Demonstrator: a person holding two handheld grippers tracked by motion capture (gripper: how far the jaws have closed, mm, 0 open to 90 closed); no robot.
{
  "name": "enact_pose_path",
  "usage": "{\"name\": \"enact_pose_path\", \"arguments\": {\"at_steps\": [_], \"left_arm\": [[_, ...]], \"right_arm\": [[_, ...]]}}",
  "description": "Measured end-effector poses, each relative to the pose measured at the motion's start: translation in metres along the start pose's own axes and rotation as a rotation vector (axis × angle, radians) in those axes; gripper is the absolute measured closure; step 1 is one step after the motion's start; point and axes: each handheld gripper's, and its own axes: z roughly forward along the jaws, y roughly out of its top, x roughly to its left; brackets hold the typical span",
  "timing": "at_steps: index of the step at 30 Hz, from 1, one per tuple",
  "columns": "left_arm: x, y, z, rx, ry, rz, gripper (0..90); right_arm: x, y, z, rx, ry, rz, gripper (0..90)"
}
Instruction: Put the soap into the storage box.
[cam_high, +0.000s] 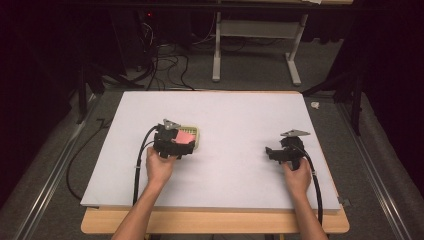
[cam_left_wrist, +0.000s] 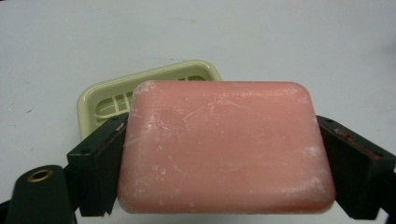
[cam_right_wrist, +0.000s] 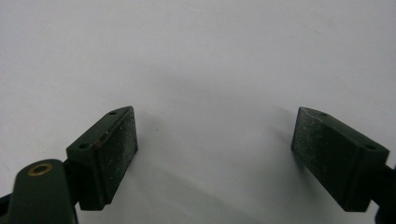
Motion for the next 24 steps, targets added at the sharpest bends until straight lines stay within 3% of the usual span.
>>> {"name": "enact_pose_path", "arguments": {"at_steps": [6,8,17,19,24], "left_arm": [[0.002,0.006,0.004,0.003,0.02,0.006,13.8],[0.005,0.008,0.006,0.001,0.011,-0.012,13.8],[0.01,0.016,0.019,0.031,0.035,-0.021,13.8],[0.013,0.016,0.022,0.034,0.028,-0.042,13.8],[0.017,0.014,0.033,0.068,0.051,-0.055,13.8]], "right_arm": [[0.0,0.0,0.0,0.0,0.0,0.0,14.9],[0.0,0.0,0.0,0.0,0.0,0.0,14.9],[0.0,0.0,0.0,0.0,0.0,0.001,14.9],[0.0,0.0,0.0,0.001,0.0,0.002,14.9],[0.0,0.0,0.0,0.001,0.0,0.002,14.9]]}}
